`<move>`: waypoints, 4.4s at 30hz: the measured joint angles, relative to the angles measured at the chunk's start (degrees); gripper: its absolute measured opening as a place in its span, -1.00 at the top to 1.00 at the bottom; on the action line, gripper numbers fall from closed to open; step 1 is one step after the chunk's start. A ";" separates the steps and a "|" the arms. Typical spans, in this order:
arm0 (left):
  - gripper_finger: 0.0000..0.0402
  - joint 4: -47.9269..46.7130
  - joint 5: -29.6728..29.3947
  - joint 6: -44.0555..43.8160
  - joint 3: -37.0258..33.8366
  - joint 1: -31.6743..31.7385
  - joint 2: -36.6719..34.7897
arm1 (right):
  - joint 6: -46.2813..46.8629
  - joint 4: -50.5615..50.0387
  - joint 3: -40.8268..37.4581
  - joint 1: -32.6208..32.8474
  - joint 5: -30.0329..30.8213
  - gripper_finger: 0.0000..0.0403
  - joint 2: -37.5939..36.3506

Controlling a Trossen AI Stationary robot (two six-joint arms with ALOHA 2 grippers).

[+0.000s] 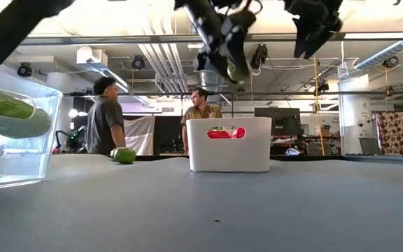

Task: Sort produce into baskets
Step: Put the bottom left lime into the black transparent bin

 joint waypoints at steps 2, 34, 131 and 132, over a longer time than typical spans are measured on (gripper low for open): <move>0.09 0.78 0.00 0.35 -3.26 -2.11 -2.16 | -4.87 6.14 -2.97 1.36 -0.15 -0.61 -1.65; 0.08 43.55 -13.47 -15.33 -57.33 -36.87 -18.26 | 25.50 46.73 -13.75 37.97 -6.44 -0.61 14.22; -0.80 13.05 -52.05 -58.20 -68.94 -47.56 -47.73 | -8.84 60.08 1.55 27.98 -15.52 -0.31 47.69; -0.80 13.13 -52.07 -58.20 -68.70 -47.56 -47.29 | -8.84 60.05 1.55 27.98 -15.50 -0.28 47.69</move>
